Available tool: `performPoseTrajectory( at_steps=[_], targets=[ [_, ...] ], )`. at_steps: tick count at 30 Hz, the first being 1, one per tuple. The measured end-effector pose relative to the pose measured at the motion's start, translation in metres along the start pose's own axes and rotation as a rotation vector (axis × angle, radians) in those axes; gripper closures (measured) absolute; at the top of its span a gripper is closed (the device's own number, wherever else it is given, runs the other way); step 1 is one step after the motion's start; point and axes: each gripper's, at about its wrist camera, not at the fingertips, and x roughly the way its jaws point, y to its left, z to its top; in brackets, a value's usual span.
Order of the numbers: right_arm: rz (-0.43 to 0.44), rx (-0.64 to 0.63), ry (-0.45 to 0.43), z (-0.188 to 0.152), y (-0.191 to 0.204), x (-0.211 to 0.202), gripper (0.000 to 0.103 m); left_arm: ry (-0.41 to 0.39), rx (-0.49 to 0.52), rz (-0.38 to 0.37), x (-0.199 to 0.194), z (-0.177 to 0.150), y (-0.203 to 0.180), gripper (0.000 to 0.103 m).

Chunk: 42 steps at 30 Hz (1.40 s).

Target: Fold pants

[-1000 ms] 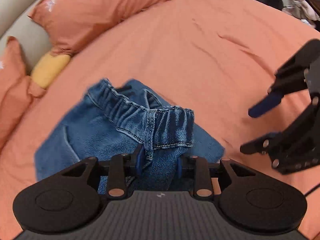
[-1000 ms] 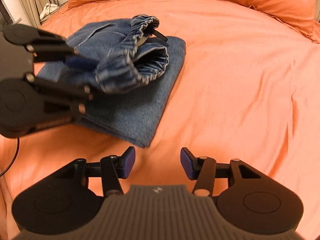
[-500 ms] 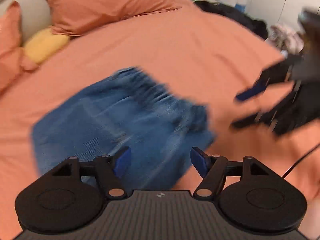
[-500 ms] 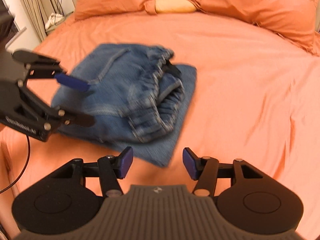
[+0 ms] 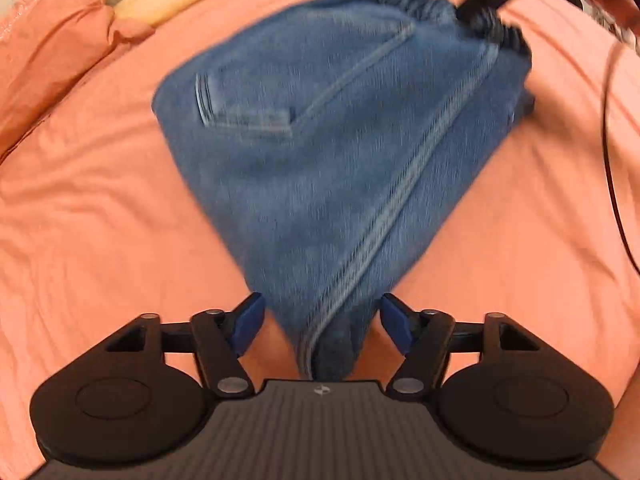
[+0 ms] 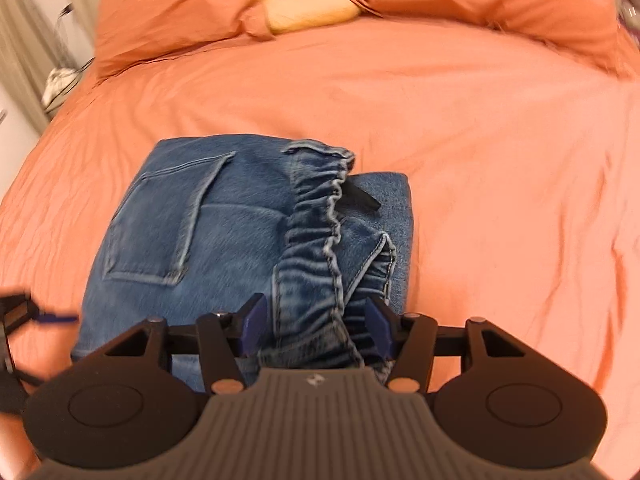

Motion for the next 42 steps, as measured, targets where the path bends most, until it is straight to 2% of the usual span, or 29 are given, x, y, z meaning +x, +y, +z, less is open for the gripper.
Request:
performPoseTrajectory(
  at_steps=[1,2,3,4,6,7,8,13,15,17,19,22,26,27,30,34,37,39,42],
  targets=[
    [0.0,0.027,0.006,0.002,-0.003,0.006,0.05,-0.005,0.008,0.019,0.002,-0.003,-0.001,0.045],
    [0.013,0.058,0.012,0.004,-0.005,0.01,0.05,-0.018,0.015,0.045,0.002,-0.005,-0.001,0.052],
    [0.028,0.096,0.019,0.006,-0.008,0.013,0.055,-0.032,0.021,0.04,0.002,-0.006,0.0,0.06],
    [0.044,0.126,0.021,0.007,-0.009,0.012,0.066,-0.053,0.016,0.033,0.0,-0.008,0.002,0.065],
    [0.041,0.114,0.022,0.011,-0.003,0.005,0.069,-0.085,0.029,0.034,-0.002,-0.013,0.005,0.072],
    [0.026,0.067,0.018,0.013,0.004,0.0,0.078,-0.1,0.038,0.034,-0.005,-0.016,0.006,0.077],
    [0.01,0.019,0.012,0.015,0.012,-0.007,0.102,-0.108,0.035,0.035,-0.006,-0.017,0.007,0.078],
    [0.011,-0.13,-0.061,0.01,0.042,-0.06,0.101,-0.102,0.008,0.041,-0.006,-0.02,0.011,0.088],
    [0.023,-0.14,-0.082,-0.002,0.043,-0.078,0.102,-0.092,-0.006,0.04,-0.003,-0.021,0.012,0.089],
    [0.013,-0.133,-0.063,-0.017,0.038,-0.081,0.102,-0.087,0.003,0.046,-0.003,-0.023,0.01,0.089],
    [-0.018,-0.142,-0.017,-0.038,0.033,-0.072,0.102,-0.07,0.022,0.051,-0.001,-0.024,0.007,0.09],
    [-0.032,-0.076,0.042,-0.067,0.015,-0.048,0.103,-0.046,0.028,0.045,0.0,-0.022,0.005,0.09],
    [-0.041,-0.017,0.064,-0.08,0.002,-0.024,0.102,-0.012,-0.008,-0.026,-0.012,-0.013,0.017,0.085],
    [-0.044,-0.016,0.074,-0.08,0.002,-0.019,0.102,-0.015,-0.023,-0.035,-0.019,-0.011,0.022,0.08],
    [-0.063,-0.033,0.098,-0.082,0.006,-0.002,0.102,-0.066,-0.062,-0.065,-0.041,-0.003,0.036,0.079],
    [-0.073,-0.016,0.115,-0.076,0.01,0.018,0.101,-0.137,-0.154,-0.005,-0.05,0.033,0.052,0.079],
    [-0.071,-0.008,0.107,-0.074,0.01,0.017,0.101,-0.165,-0.226,-0.002,-0.036,0.064,0.059,0.079],
    [-0.067,0.008,0.099,-0.075,0.008,0.014,0.1,-0.143,-0.266,-0.023,-0.019,0.079,0.058,0.079],
    [-0.061,0.029,0.089,-0.078,0.004,0.009,0.096,-0.068,-0.248,-0.025,0.01,0.09,0.055,0.087]
  ],
)
